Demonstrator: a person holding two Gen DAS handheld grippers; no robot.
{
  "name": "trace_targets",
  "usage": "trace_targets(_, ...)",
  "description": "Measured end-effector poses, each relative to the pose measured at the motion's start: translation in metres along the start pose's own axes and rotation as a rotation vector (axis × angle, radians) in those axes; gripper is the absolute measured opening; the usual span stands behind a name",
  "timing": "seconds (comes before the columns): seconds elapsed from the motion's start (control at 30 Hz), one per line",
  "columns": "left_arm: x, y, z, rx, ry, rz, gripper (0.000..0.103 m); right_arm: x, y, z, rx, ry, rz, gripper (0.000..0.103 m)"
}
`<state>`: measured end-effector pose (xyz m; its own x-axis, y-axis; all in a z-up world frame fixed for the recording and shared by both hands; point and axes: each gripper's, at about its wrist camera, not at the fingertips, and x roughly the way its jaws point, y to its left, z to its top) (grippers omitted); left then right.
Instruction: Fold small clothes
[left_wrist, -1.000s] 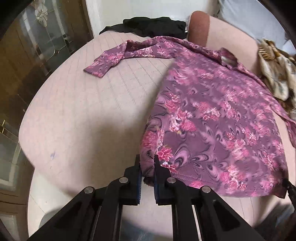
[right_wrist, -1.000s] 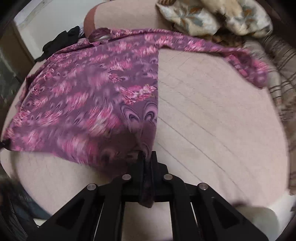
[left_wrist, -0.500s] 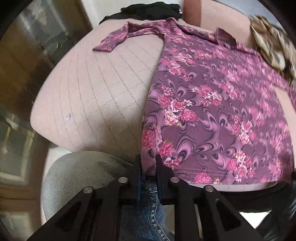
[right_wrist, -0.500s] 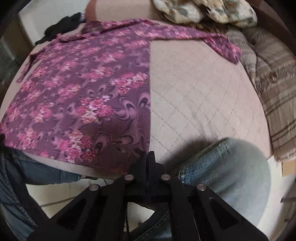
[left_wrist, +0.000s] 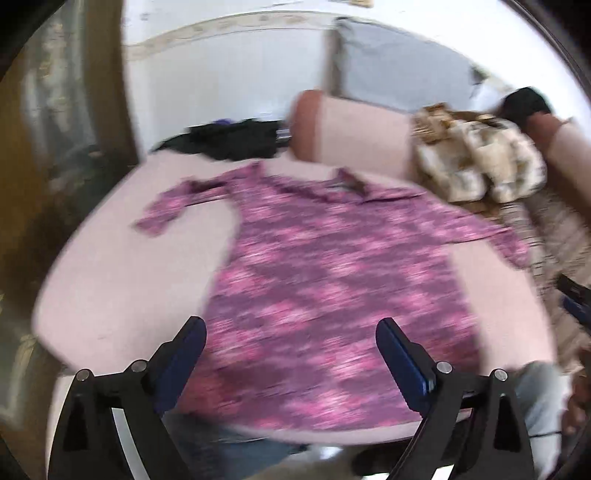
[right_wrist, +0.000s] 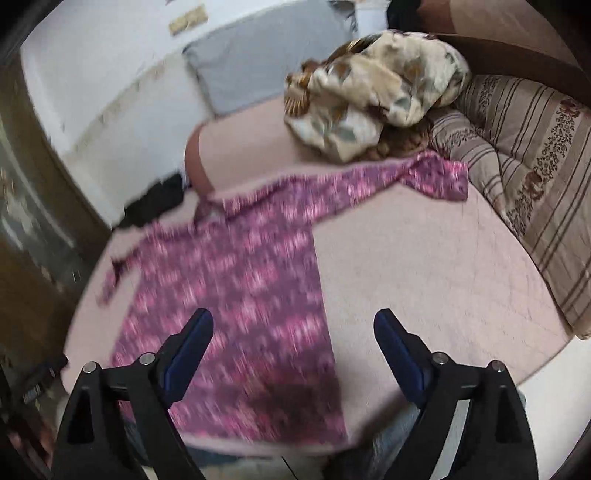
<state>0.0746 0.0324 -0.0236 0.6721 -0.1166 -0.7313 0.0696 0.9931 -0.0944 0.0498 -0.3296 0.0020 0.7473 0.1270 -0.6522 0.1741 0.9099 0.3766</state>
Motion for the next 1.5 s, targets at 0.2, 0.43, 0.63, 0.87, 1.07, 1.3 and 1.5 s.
trace_targets(0.2, 0.041, -0.062, 0.046, 0.028, 0.025, -0.096, 0.096, 0.0, -0.013, 0.044, 0.026, -0.142, 0.017, 0.088)
trace_targets(0.43, 0.107, -0.112, 0.087, 0.041, 0.048, -0.103, 0.096, 0.053, -0.058, 0.102, 0.098, -0.059, 0.036, 0.088)
trace_targets(0.63, 0.193, -0.131, 0.122, -0.053, 0.139, -0.227, 0.096, 0.13, -0.145, 0.152, 0.224, -0.013, -0.187, 0.087)
trace_targets(0.87, 0.261, -0.133, 0.103, -0.055, 0.256, -0.302, 0.095, 0.232, -0.245, 0.192, 0.425, 0.093, -0.21, 0.076)
trace_targets(1.07, 0.277, -0.128, 0.095, -0.081, 0.317, -0.35, 0.094, 0.293, -0.292, 0.209, 0.571, 0.166, -0.312, 0.047)
trace_targets(1.3, 0.26, -0.116, 0.104, -0.11, 0.284, -0.366, 0.094, 0.252, -0.23, 0.212, 0.311, 0.043, -0.381, 0.004)
trace_targets(1.5, 0.226, -0.094, 0.116, -0.152, 0.244, -0.385, 0.094, 0.183, -0.058, 0.161, -0.217, -0.18, -0.316, 0.004)
